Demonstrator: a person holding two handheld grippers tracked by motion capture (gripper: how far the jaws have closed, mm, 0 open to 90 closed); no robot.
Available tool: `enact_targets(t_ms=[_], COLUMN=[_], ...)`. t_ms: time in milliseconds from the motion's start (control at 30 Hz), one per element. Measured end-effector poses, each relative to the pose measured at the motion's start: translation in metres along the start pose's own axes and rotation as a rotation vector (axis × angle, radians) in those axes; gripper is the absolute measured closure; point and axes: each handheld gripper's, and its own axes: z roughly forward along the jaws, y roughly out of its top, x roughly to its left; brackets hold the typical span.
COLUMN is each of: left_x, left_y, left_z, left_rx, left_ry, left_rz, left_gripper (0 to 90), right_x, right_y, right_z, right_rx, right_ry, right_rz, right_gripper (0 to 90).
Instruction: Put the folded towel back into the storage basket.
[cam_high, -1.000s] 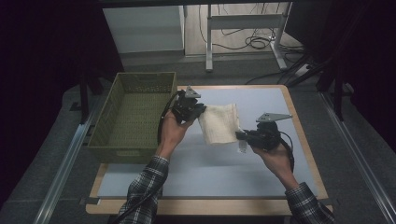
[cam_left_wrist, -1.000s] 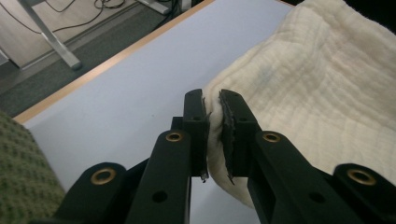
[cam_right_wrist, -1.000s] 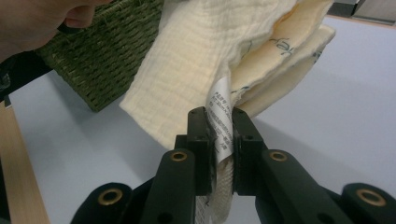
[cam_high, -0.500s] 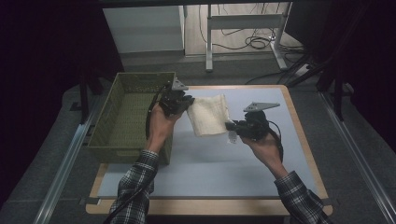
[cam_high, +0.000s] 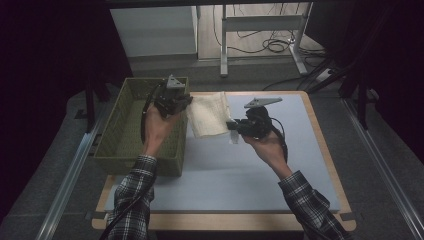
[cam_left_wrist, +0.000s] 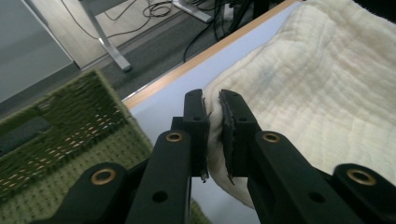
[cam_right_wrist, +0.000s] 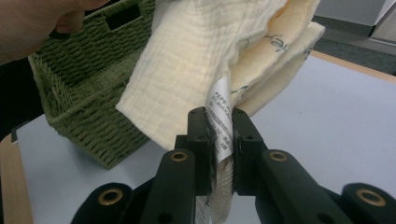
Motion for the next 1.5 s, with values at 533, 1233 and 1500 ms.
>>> enact_targets(t_ms=[533,1233,1500], left_x=[0.037,0.098,0.111], left_y=[-0.007,-0.056,-0.082], left_z=[-0.030,-0.056,-0.058], left_rx=[0.006,0.107,0.145], left_ry=[0.090,0.210,0.222], left_rz=[-0.024,-0.106,-0.133], left_gripper=[81.6,81.4,81.3], right_x=[0.023,0.073,0.087], right_y=[0.030,0.058,0.059], right_z=[0.034,0.122,0.153], right_rx=[-0.007,0.085,0.144], right_ry=[0.027,0.073,0.078], right_rz=[-0.031,-0.088,-0.101], right_gripper=[80.8,80.7,80.7])
